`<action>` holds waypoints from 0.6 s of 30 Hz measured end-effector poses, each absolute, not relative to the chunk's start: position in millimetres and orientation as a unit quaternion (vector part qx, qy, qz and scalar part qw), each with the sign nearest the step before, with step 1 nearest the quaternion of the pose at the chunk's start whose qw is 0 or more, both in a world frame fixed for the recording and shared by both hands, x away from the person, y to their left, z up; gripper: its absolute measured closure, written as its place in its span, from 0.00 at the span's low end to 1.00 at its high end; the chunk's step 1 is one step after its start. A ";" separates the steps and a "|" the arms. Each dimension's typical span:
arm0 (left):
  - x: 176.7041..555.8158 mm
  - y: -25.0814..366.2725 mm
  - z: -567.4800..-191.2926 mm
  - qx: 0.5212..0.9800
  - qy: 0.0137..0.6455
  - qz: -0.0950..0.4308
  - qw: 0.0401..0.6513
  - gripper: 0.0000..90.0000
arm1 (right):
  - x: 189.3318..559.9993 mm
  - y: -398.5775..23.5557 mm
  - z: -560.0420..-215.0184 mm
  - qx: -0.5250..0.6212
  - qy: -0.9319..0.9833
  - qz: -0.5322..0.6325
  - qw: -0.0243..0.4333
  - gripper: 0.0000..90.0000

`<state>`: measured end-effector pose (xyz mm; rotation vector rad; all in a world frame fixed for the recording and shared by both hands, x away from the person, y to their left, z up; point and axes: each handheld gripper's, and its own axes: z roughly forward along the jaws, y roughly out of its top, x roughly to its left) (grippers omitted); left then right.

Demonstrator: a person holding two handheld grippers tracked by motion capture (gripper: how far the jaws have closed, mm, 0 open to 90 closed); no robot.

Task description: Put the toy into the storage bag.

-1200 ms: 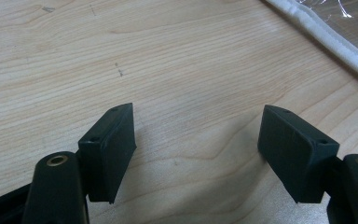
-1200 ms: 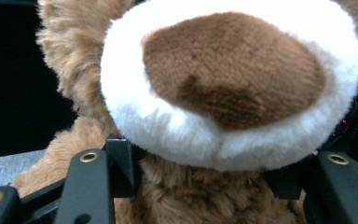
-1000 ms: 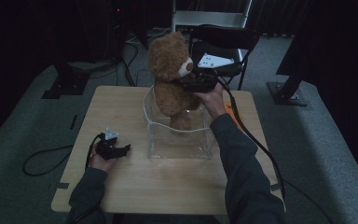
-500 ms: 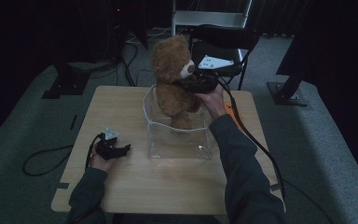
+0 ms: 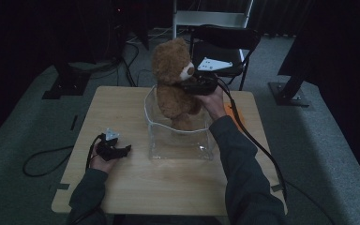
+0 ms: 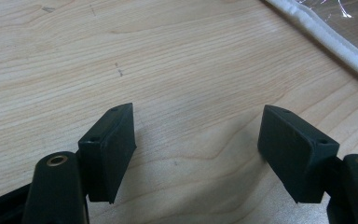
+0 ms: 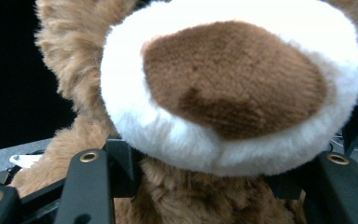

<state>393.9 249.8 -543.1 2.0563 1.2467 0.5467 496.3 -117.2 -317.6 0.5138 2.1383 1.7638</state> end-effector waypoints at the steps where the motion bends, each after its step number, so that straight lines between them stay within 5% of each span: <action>1: 393.9 249.8 -543.1 0.787 0.477 0.209 0.331 0.31 | 496.3 -116.9 -318.0 0.180 0.749 0.618 0.160 0.44; 18: 393.9 249.8 -543.1 0.787 0.477 0.209 0.331 0.31 | 496.0 -109.3 -326.5 0.174 0.775 0.585 0.163 0.44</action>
